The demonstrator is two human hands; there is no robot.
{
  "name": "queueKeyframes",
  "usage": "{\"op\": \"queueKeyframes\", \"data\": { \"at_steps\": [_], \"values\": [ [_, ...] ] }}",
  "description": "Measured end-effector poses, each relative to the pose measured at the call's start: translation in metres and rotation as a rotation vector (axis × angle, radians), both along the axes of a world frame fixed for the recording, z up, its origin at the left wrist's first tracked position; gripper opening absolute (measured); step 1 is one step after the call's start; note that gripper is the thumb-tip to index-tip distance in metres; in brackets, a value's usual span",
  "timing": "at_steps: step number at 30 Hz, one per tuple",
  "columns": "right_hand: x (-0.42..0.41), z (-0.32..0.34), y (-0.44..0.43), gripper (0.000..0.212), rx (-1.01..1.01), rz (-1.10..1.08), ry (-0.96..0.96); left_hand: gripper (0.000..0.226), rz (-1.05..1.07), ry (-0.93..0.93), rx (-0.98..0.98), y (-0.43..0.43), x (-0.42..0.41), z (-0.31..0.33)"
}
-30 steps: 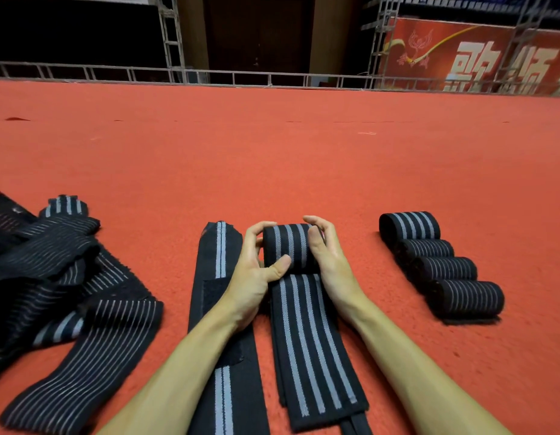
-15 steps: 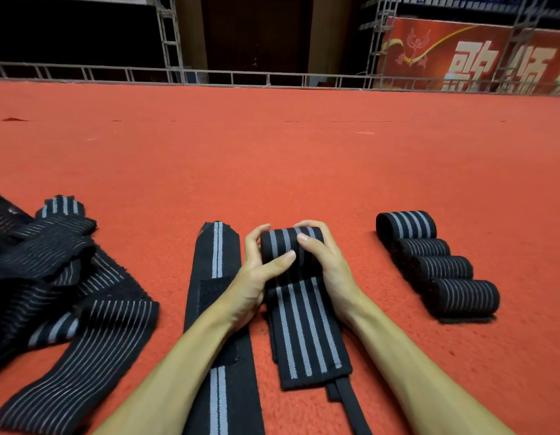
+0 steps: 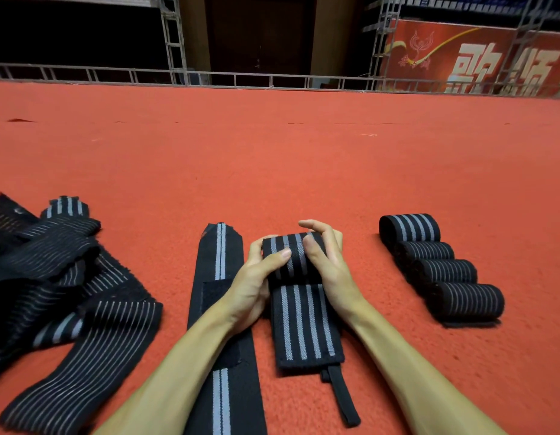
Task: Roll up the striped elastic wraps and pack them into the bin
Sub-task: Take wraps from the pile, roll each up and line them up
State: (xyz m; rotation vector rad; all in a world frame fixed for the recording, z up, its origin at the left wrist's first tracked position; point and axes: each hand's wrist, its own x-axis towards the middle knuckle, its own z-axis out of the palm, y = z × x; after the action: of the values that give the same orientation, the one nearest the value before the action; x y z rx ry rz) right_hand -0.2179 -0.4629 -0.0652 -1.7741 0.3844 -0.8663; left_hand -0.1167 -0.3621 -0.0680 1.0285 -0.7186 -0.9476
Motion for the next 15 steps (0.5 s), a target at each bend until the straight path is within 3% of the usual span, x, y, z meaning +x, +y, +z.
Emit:
{"op": "queueKeyframes", "data": {
  "at_steps": [6,15],
  "values": [
    [0.0045,-0.0007,-0.0043,0.051,0.031,-0.052,0.047,0.07,0.041,-0.009,-0.059,-0.0021,0.0061,-0.0061],
    [0.0001,0.0047,-0.0062,0.039,0.042,-0.076,0.006,0.065,0.126,-0.352,-0.113,0.0007,0.0066,-0.0051]
  ]
}}
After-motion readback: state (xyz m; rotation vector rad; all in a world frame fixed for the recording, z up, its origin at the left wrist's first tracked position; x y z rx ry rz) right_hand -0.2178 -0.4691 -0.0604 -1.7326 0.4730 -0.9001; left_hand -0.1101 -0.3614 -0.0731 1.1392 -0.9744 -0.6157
